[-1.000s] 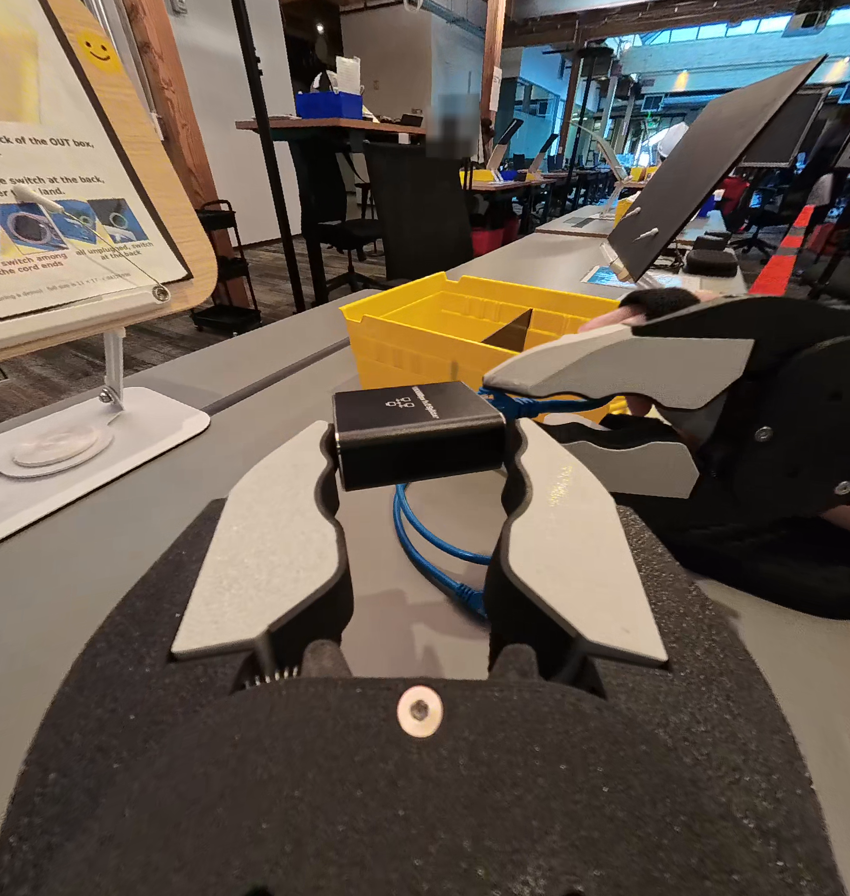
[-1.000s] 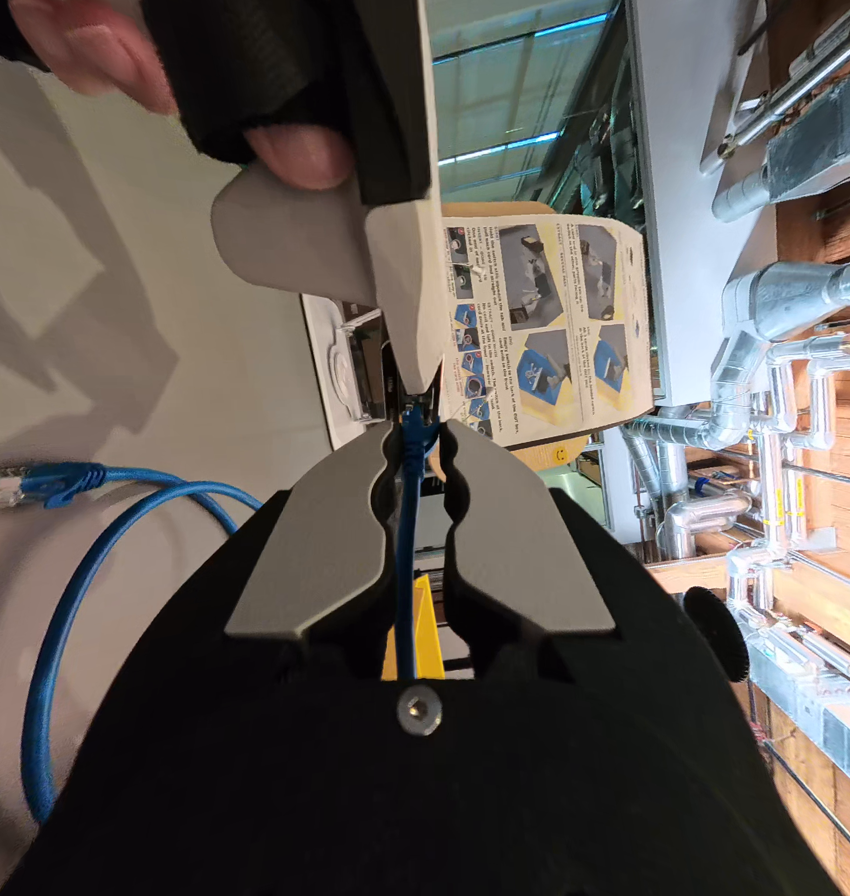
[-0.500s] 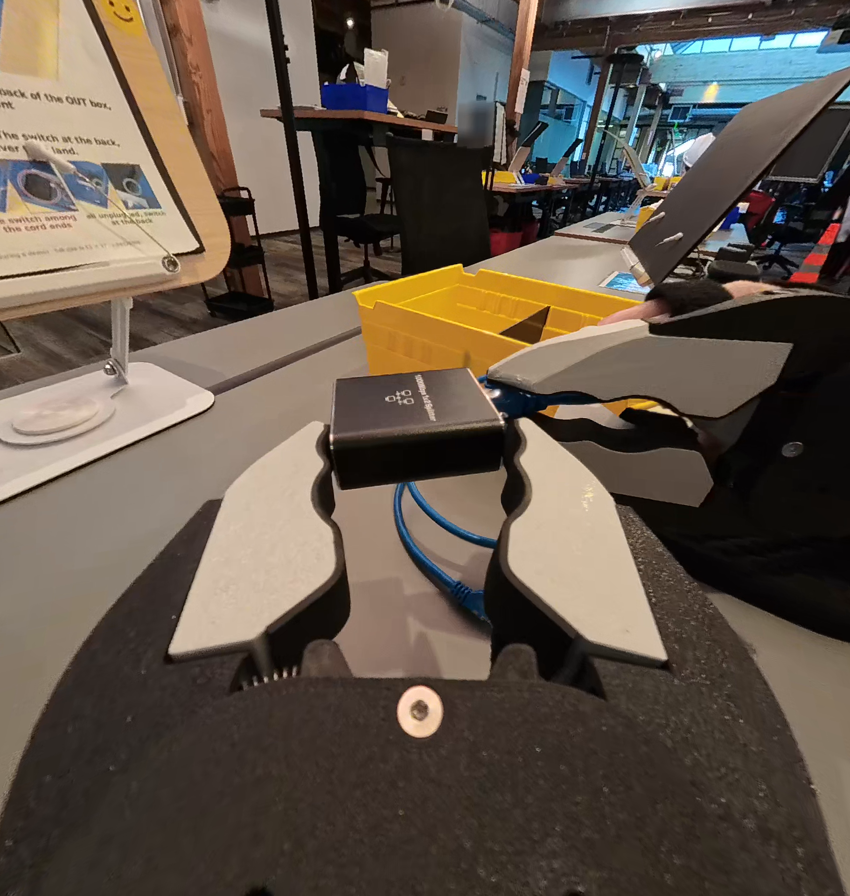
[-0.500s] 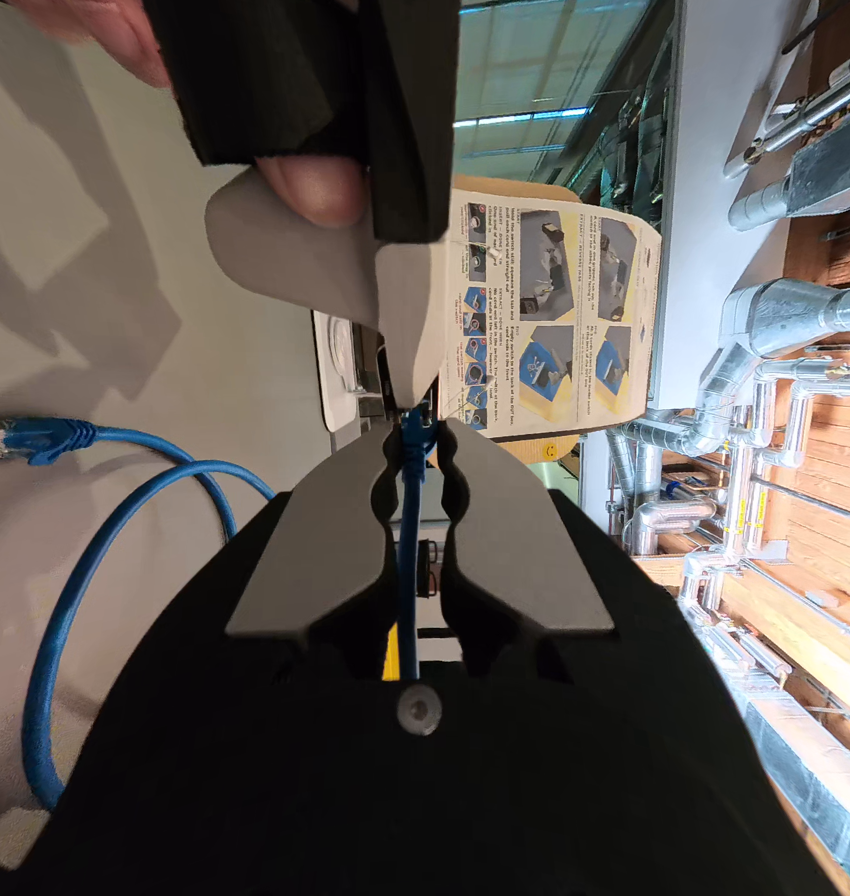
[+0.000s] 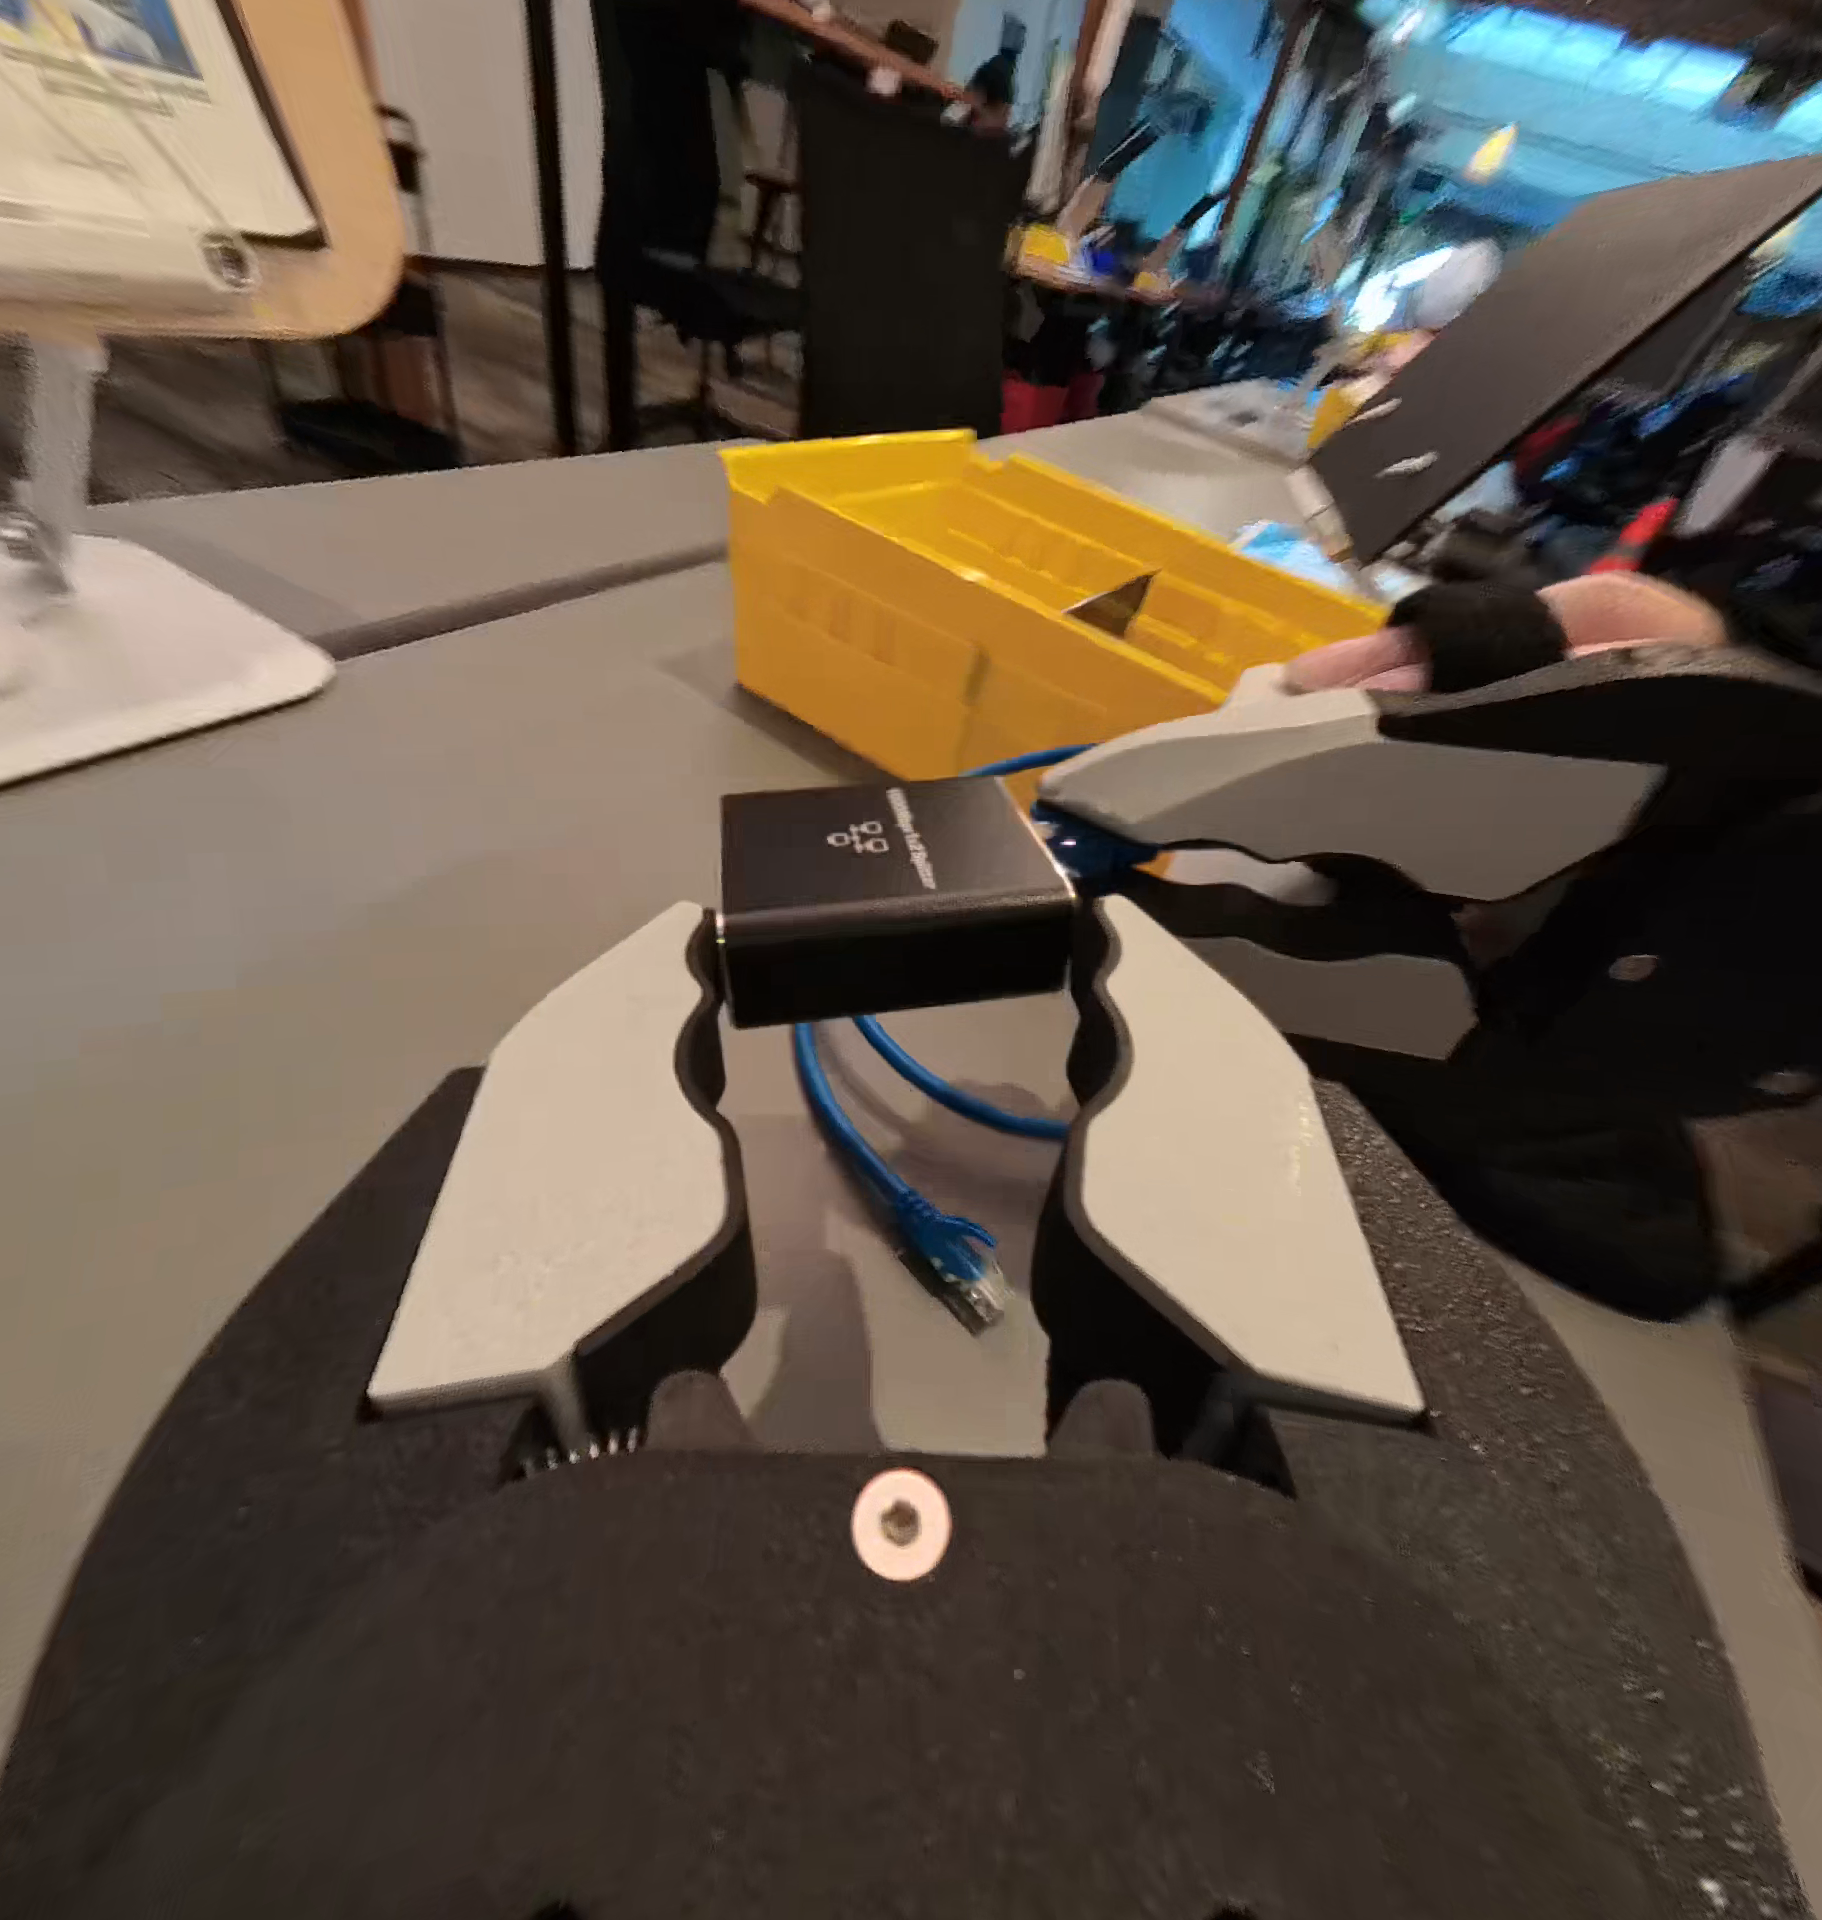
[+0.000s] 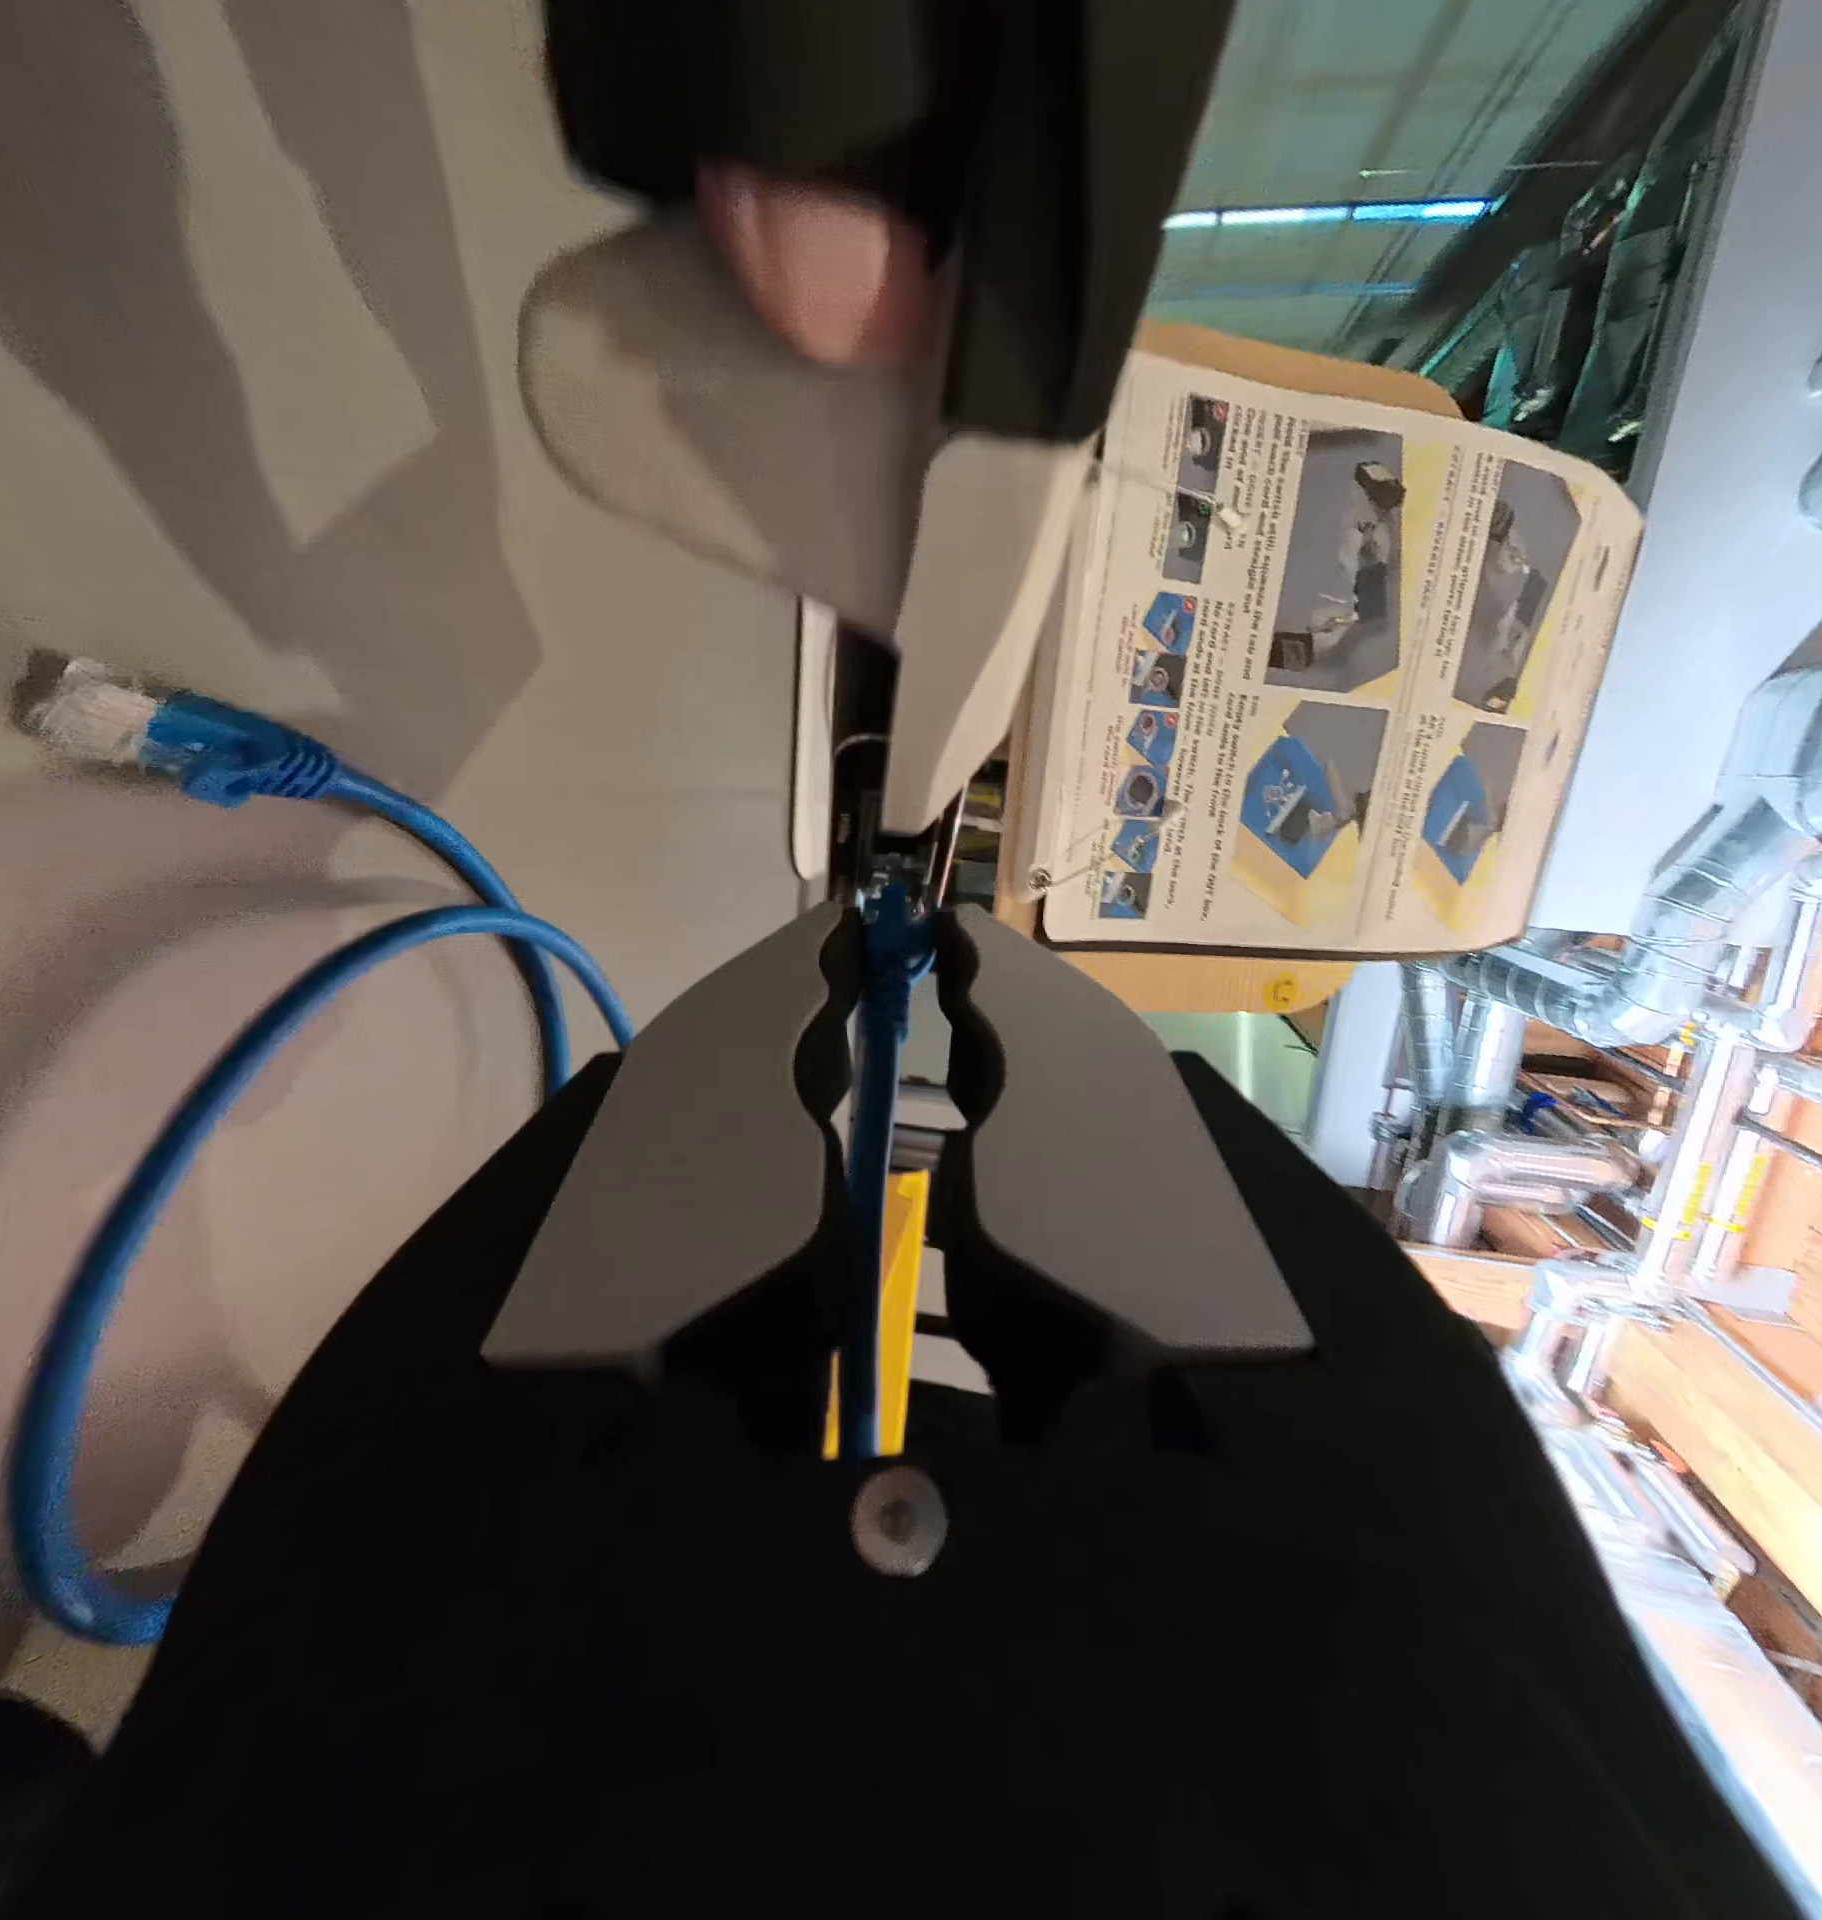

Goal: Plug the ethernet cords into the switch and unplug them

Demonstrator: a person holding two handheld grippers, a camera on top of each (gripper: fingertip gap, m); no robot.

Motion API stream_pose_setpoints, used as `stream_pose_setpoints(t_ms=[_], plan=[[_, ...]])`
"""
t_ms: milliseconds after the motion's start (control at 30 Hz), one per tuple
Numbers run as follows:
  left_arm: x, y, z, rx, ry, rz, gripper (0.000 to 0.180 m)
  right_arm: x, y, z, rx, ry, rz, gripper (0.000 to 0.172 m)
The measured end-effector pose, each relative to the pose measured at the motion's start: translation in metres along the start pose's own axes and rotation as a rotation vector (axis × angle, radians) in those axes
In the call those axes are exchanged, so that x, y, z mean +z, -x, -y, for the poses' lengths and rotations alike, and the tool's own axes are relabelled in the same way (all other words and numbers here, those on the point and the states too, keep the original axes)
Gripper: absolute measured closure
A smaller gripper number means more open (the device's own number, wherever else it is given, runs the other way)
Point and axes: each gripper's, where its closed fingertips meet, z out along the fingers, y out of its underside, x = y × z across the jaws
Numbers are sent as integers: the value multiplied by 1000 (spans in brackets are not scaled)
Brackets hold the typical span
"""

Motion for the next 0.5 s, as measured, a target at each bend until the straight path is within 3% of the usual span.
stream_pose_setpoints(t_ms=[100, 200, 267, 367, 400, 500], plan=[[-5, -6, 8, 27, -37, -92, 118, -4, -2, -9, -37, -7, -12, 157], [-8, 0, 5, 381, 26, 18, 103, -11, 1, -15, 12, -28, 39, 157], [-6, -7, 1, 630, 34, 88, 103, -17, 3, -10, 55, -76, 83, 157], [4, -16, -10, 788, 75, 156, 98, -24, 1, 1, 111, -123, 115, 157], [8, -15, -14, 832, 108, 187, 99, -26, 1, 5, 125, -135, 124, 157], [8, -14, -10, 1010, 93, 293, 129, -27, 4, 14, 148, -142, 166, 157]])
